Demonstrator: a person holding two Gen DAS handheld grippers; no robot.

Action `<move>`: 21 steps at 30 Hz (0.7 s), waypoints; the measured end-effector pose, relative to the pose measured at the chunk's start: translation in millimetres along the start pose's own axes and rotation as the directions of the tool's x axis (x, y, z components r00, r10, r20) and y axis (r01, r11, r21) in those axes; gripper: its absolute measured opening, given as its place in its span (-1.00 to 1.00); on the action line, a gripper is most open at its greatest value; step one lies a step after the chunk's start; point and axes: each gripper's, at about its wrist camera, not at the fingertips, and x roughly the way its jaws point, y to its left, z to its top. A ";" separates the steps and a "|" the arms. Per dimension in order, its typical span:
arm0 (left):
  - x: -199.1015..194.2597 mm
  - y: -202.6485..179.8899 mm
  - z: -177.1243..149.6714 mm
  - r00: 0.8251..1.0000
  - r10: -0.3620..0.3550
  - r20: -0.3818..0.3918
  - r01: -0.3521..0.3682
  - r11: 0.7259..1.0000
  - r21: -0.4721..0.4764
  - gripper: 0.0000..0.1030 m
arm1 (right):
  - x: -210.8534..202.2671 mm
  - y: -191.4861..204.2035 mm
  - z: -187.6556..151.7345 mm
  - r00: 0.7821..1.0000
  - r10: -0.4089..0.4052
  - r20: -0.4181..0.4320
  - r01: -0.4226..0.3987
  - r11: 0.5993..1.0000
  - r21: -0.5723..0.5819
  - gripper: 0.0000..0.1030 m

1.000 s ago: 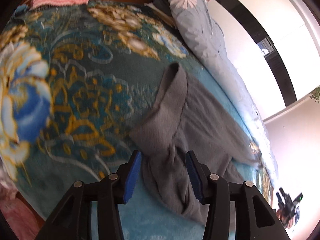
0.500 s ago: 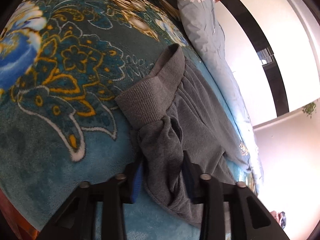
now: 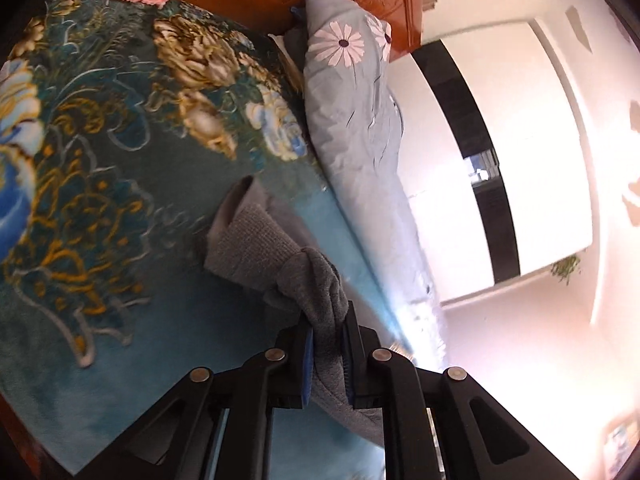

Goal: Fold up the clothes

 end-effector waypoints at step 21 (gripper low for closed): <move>223.8 14.9 95.4 0.940 0.296 -0.168 -0.290 0.955 0.062 -0.65 | 355.0 18.5 84.1 0.836 -0.495 -0.237 0.434 0.861 -0.267 -0.89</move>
